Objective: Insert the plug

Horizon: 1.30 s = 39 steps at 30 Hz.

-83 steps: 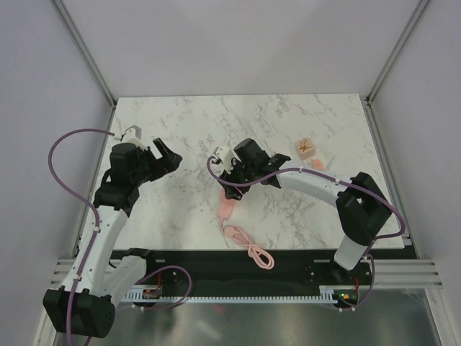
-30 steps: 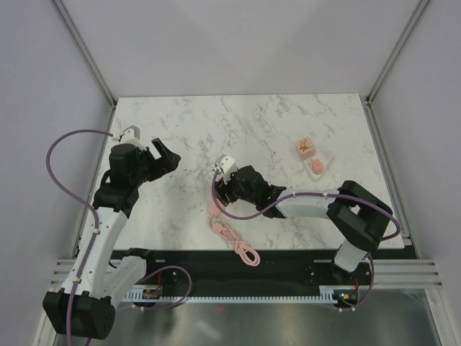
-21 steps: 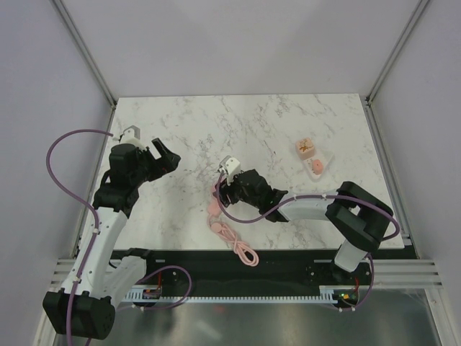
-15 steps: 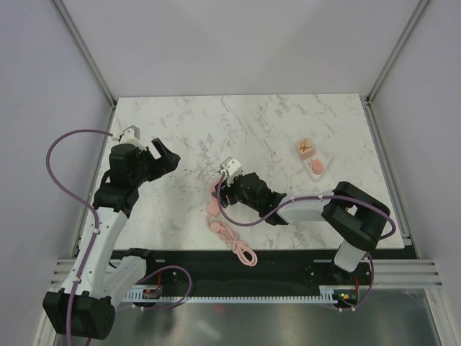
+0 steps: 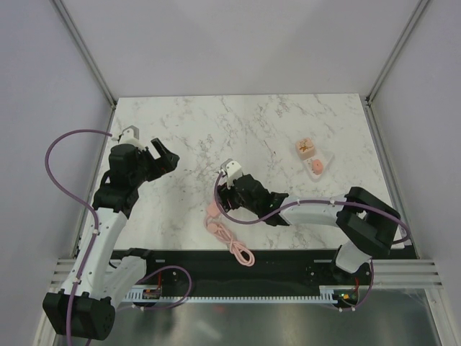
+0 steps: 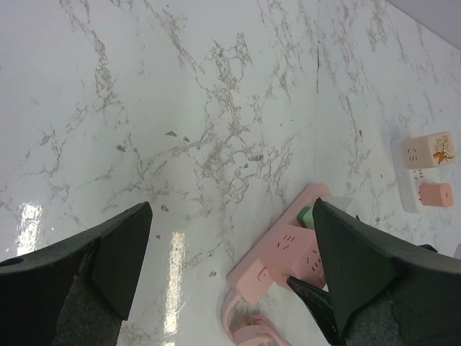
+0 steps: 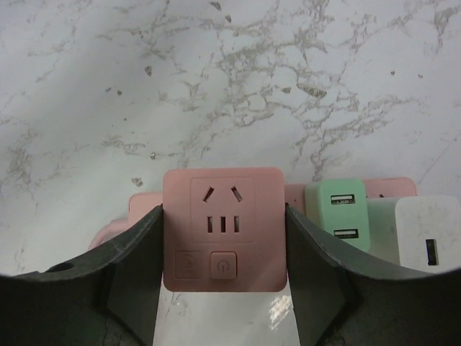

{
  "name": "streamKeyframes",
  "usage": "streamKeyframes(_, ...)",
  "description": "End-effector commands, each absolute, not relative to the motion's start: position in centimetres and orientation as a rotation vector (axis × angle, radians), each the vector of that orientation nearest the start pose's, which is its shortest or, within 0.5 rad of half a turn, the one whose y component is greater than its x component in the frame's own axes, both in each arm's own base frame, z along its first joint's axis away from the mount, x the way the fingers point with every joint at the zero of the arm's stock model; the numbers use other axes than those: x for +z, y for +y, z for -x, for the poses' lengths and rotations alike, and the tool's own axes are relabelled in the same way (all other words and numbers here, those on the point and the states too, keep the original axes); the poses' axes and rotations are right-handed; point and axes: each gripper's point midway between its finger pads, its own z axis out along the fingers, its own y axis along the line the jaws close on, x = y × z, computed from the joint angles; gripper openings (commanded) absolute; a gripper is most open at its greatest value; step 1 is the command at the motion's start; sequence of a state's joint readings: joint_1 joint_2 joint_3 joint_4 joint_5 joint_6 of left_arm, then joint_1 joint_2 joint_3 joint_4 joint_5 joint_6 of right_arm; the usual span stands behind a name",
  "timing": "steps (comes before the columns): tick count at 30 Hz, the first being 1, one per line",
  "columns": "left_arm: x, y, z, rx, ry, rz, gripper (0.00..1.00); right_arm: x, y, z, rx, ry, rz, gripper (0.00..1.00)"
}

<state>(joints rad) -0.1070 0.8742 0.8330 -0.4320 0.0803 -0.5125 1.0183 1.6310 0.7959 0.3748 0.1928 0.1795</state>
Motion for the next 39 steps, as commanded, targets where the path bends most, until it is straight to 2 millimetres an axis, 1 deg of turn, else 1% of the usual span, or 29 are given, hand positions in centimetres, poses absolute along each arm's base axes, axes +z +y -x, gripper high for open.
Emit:
streamKeyframes(1, 23.1, -6.4, -30.0, -0.446, 2.000, 0.324, 1.00, 3.2, 31.6, -21.8, 0.351, 2.268, 0.821, 0.61)
streamKeyframes(2, 23.1, -6.5, -30.0, -0.449, 2.000, 0.322, 1.00, 3.8, 31.7, -22.0, 0.344, 2.261, 0.830, 0.64)
streamKeyframes(3, 23.0, -6.5, -30.0, -0.449, 2.002, 0.322, 1.00, 5.1, 32.5, -22.5, 0.353, 2.229, 0.831, 0.67)
streamKeyframes(5, 23.0, -6.6, -30.0, -0.452, 2.004, 0.318, 1.00, 5.9, 32.9, -23.1, 0.341, 2.212, 0.838, 0.70)
streamKeyframes(6, 23.0, -6.6, -30.0, -0.453, 2.004, 0.320, 1.00, 6.7, 33.4, -23.5, 0.348, 2.194, 0.837, 0.73)
streamKeyframes(8, 23.1, -6.6, -30.0, -0.457, 2.002, 0.317, 1.00, 7.2, 33.5, -23.9, 0.328, 2.183, 0.851, 0.78)
streamKeyframes(9, 23.1, -6.6, -29.9, -0.457, 2.002, 0.315, 1.00, 7.9, 34.0, -24.2, 0.334, 2.167, 0.853, 0.82)
streamKeyframes(11, 23.2, -6.6, -29.9, -0.457, 1.998, 0.312, 1.00, 8.4, 34.0, -24.5, 0.321, 2.155, 0.868, 0.84)
streamKeyframes(12, 23.2, -6.6, -29.9, -0.458, 1.998, 0.314, 1.00, 9.3, 34.5, -24.8, 0.330, 2.137, 0.862, 0.84)
streamKeyframes(14, 23.1, -6.7, -29.9, -0.459, 2.002, 0.314, 1.00, 10.2, 34.4, -25.3, 0.319, 2.123, 0.867, 0.85)
streamKeyframes(15, 23.1, -6.7, -29.9, -0.460, 2.004, 0.313, 1.00, 11.4, 34.8, -25.5, 0.338, 2.101, 0.857, 0.85)
streamKeyframes(17, 23.1, -6.7, -29.9, -0.462, 2.003, 0.312, 1.00, 12.4, 35.0, -25.4, 0.357, 2.091, 0.865, 0.85)
streamKeyframes(18, 23.1, -6.7, -29.9, -0.462, 2.003, 0.309, 1.00, 13.8, 35.4, -25.5, 0.383, 2.069, 0.852, 0.83)
streamKeyframes(19, 23.2, -6.7, -29.9, -0.460, 2.000, 0.311, 1.00, 14.5, 35.6, -25.3, 0.404, 2.060, 0.850, 0.82)
streamKeyframes(20, 23.2, -6.7, -29.9, -0.461, 2.002, 0.310, 1.00, 14.9, 35.6, -25.3, 0.413, 2.059, 0.846, 0.79)
streamKeyframes(21, 23.2, -6.7, -29.9, -0.460, 1.998, 0.310, 1.00, 15.9, 35.8, -25.3, 0.432, 2.047, 0.828, 0.76)
streamKeyframes(22, 23.2, -6.7, -29.9, -0.461, 2.000, 0.312, 1.00, 16.2, 35.8, -25.3, 0.437, 2.041, 0.823, 0.70)
streamKeyframes(23, 23.2, -6.7, -29.9, -0.461, 1.999, 0.309, 1.00, 16.4, 35.8, -25.4, 0.433, 2.043, 0.820, 0.62)
streamKeyframes(24, 23.2, -6.7, -29.9, -0.460, 1.998, 0.310, 1.00, 16.5, 35.8, -25.7, 0.425, 2.039, 0.813, 0.38)
streamKeyframes(25, 23.1, -6.7, -29.9, -0.460, 2.001, 0.311, 1.00, 16.4, 35.8, -25.8, 0.421, 2.045, 0.815, 0.26)
streamKeyframes(26, 23.2, -6.7, -29.9, -0.461, 2.000, 0.310, 1.00, 16.2, 35.7, -26.0, 0.414, 2.052, 0.810, 0.12)
streamKeyframes(29, 23.2, -6.7, -29.9, -0.462, 1.999, 0.309, 1.00, 14.3, 35.6, -26.0, 0.410, 2.097, 0.814, 0.01)
streamKeyframes(30, 23.2, -6.7, -29.9, -0.462, 1.999, 0.309, 1.00, 13.1, 35.6, -25.5, 0.419, 2.119, 0.829, 0.00)
streamKeyframes(32, 23.1, -6.6, -29.9, -0.458, 1.999, 0.312, 1.00, 11.5, 35.6, -25.2, 0.436, 2.150, 0.817, 0.00)
streamKeyframes(33, 23.1, -6.7, -29.9, -0.460, 2.001, 0.311, 1.00, 9.7, 35.1, -24.8, 0.417, 2.188, 0.830, 0.00)
streamKeyframes(35, 23.1, -6.7, -29.8, -0.462, 2.003, 0.309, 1.00, 8.1, 35.1, -24.3, 0.420, 2.226, 0.838, 0.00)
streamKeyframes(36, 23.1, -6.7, -29.8, -0.461, 2.002, 0.310, 1.00, 7.9, 35.1, -24.2, 0.425, 2.233, 0.846, 0.00)
streamKeyframes(38, 23.1, -6.9, -29.9, -0.470, 2.005, 0.305, 1.00, 8.4, 35.2, -24.3, 0.422, 2.228, 0.841, 0.00)
streamKeyframes(39, 23.0, -7.0, -29.9, -0.478, 2.011, 0.300, 1.00, 9.4, 35.4, -24.7, 0.425, 2.209, 0.832, 0.00)
